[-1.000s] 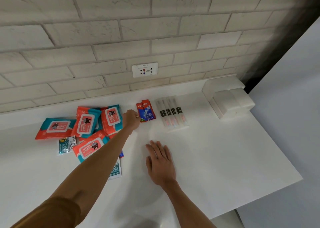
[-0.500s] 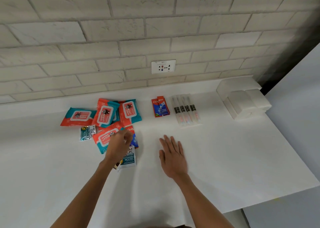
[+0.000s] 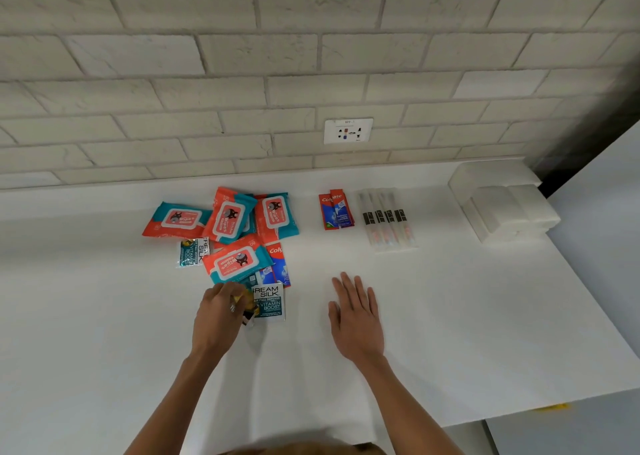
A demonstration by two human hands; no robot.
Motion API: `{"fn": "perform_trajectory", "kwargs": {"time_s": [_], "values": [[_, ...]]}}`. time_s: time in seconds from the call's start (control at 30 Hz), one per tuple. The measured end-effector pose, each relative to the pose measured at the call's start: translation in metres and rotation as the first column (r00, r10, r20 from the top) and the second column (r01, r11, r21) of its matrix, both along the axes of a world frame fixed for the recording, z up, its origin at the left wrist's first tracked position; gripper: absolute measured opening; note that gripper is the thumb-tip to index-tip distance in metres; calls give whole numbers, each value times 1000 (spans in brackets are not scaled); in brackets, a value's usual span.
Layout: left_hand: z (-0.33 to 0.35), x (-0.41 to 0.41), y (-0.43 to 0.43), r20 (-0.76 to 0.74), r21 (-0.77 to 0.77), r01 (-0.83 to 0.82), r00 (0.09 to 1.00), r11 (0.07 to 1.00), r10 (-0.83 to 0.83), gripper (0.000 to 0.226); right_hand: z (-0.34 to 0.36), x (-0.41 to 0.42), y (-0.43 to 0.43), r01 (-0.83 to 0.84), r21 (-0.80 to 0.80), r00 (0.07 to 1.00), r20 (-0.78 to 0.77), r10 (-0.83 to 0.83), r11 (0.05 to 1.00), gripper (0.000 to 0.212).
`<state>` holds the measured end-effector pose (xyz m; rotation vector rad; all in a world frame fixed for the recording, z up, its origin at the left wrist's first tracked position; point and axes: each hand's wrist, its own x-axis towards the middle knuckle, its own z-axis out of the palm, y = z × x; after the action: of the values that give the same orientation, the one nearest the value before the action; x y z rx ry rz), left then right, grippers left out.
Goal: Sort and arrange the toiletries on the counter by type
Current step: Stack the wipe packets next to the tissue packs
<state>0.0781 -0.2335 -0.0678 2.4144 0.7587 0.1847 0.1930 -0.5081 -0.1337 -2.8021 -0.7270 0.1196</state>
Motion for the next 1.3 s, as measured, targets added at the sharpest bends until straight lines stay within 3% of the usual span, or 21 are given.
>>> {"fn": "perform_trajectory", "kwargs": {"time_s": [0.37, 0.5, 0.7, 1.0, 1.17, 1.3], "values": [[12, 95, 68, 104, 73, -178, 980, 981, 170, 34, 4, 0, 1, 6, -11, 1000, -17, -6, 1000, 60], [22, 130, 86, -22, 100, -237, 970, 966, 241, 53, 3, 0, 1, 9, -7, 1000, -22, -9, 1000, 60], [7, 162, 116, -228, 3, -247, 943, 969, 241, 83, 4, 0, 1, 12, -1, 1000, -22, -12, 1000, 60], [11, 165, 130, -258, 0, -270, 930, 963, 260, 80, 6, 1, 2, 25, 22, 1000, -9, -25, 999, 58], [28, 168, 133, -334, -138, -221, 928, 966, 165, 61, 6, 1, 1, 21, 22, 1000, -7, -21, 1000, 58], [48, 162, 128, -256, -192, -212, 954, 958, 159, 55, 6, 1, 1, 22, 40, 1000, -8, -22, 999, 58]]}}
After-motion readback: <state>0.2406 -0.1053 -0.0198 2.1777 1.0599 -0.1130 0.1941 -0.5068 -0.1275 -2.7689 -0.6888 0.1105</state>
